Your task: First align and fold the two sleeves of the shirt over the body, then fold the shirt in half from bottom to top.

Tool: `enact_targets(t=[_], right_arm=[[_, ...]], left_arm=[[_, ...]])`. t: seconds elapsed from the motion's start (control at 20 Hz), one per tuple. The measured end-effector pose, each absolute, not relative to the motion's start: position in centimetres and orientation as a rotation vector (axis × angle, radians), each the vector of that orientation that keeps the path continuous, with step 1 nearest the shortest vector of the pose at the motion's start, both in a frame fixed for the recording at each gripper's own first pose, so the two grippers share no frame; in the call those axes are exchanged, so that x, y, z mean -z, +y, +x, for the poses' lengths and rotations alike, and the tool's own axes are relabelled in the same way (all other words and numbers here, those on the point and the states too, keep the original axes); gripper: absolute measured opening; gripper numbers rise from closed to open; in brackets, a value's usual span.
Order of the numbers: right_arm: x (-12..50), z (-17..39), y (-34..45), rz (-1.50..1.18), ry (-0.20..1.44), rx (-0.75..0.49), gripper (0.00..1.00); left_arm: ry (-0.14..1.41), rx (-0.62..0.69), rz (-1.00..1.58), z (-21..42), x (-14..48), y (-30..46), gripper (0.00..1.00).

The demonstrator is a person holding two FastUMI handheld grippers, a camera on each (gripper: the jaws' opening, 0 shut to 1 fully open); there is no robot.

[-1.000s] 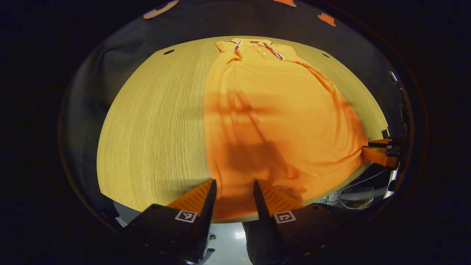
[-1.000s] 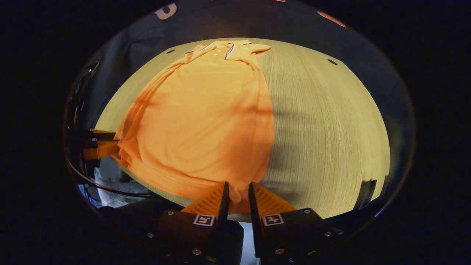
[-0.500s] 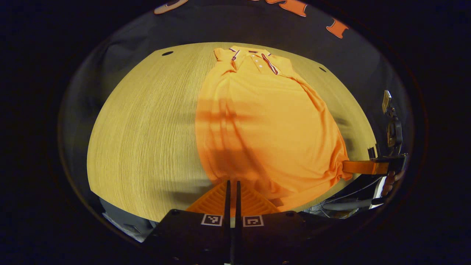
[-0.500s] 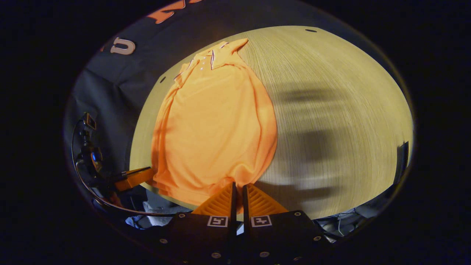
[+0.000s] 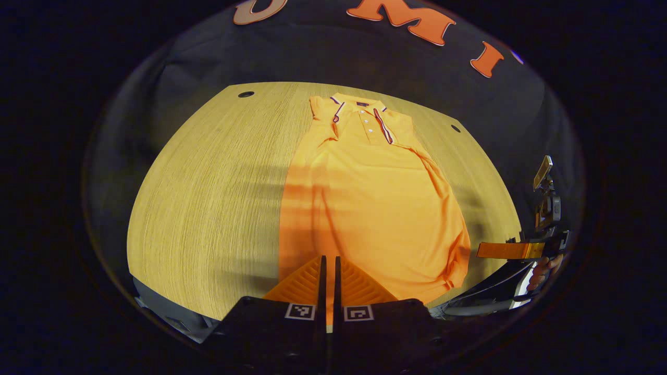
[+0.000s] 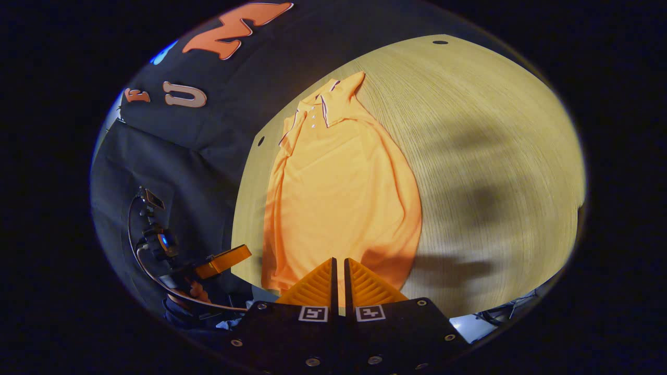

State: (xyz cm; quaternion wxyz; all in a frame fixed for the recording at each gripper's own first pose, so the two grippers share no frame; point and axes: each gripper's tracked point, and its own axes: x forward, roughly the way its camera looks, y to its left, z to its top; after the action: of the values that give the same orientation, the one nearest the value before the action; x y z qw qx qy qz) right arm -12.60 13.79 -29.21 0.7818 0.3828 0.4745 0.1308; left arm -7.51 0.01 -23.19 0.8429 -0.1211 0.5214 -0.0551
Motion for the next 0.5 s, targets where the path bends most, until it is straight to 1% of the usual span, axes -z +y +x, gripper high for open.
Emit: enact_targets(t=[0.1,0.15,0.2,0.3,0.35,0.4,0.45,0.5], right_arm=[[30.6,-13.3,12.8,0.724,1.044,-0.263,0.05],[31.2,-13.9,12.5,0.691,1.072,-0.25,0.05],[31.9,-14.5,12.1,0.65,1.097,-0.236,0.05],[32.1,-15.1,11.9,0.618,1.117,-0.232,0.05],[32.3,-15.4,12.1,0.61,1.13,-0.237,0.12],[32.0,-15.5,12.4,0.6,1.128,-0.251,0.24],[32.3,-15.8,12.9,0.584,1.134,-0.262,0.49],[32.6,-16.0,13.3,0.564,1.15,-0.277,0.63]], left_arm=[[1.156,0.084,-0.185,-9.4,24.8,1.7,0.06],[1.183,0.101,-0.161,-10.4,25.3,1.8,0.05],[1.205,0.125,-0.153,-11.4,26.0,1.5,0.31],[1.246,0.124,-0.153,-13.0,26.8,1.3,0.83],[1.273,0.114,-0.155,-13.6,27.4,1.3,0.86],[1.28,0.099,-0.149,-13.8,27.8,1.4,0.88],[1.29,0.08,-0.144,-14.0,28.6,1.3,0.93],[1.3,0.053,-0.141,-14.3,28.5,1.4,1.0]])
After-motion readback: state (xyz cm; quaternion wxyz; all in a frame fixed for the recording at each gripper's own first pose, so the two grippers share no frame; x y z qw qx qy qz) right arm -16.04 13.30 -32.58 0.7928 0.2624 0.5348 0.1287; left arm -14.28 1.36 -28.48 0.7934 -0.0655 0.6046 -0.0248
